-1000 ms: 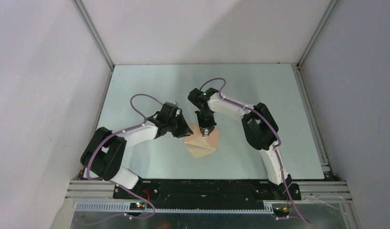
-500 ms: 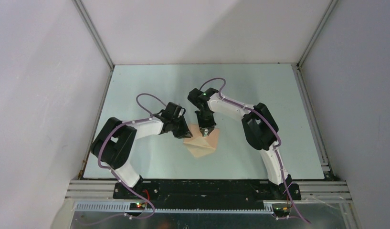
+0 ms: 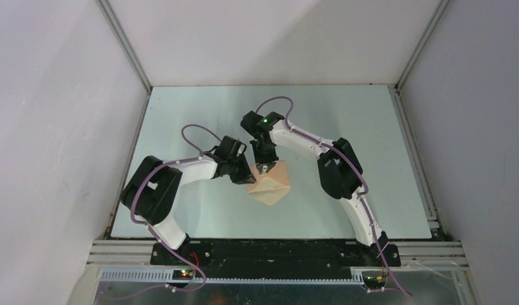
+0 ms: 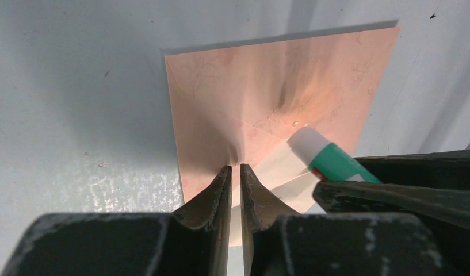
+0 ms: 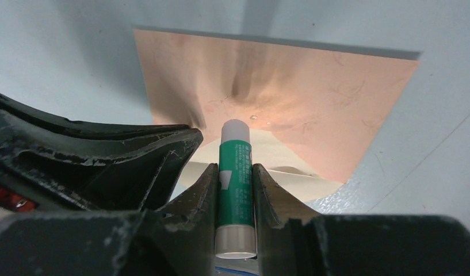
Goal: Place the letter into the envelope and seal it
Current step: Paint the envelope at the center of the board.
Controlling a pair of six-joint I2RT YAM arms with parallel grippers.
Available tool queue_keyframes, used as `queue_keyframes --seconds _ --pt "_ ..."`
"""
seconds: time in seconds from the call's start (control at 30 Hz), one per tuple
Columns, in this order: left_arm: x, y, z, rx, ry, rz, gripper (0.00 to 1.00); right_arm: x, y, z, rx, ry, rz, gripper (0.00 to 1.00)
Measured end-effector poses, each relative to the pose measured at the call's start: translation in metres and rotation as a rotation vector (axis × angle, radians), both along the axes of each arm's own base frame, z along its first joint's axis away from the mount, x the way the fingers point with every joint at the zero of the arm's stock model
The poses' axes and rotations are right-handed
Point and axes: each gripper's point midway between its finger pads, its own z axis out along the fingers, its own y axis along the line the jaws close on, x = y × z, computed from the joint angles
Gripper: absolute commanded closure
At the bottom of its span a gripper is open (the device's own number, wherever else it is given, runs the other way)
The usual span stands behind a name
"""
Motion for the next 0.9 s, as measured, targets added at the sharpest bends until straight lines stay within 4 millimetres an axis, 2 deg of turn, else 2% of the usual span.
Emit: queue_keyframes --seconds 0.3,0.57,0.9 --pt "0.0 0.0 0.0 -0.004 0.0 -0.003 0.83 -0.006 -0.005 -0.013 -0.03 0.032 0.0 1.0" --pt "0.001 -0.003 0.001 -0.015 -0.004 -0.007 0.83 -0.002 -0.024 -0.022 -0.06 0.057 -0.032 1.0" --pt "0.002 -0.003 0.001 -0.018 -0.006 -0.009 0.83 -0.004 -0.013 -0.02 -0.093 0.05 0.01 1.0"
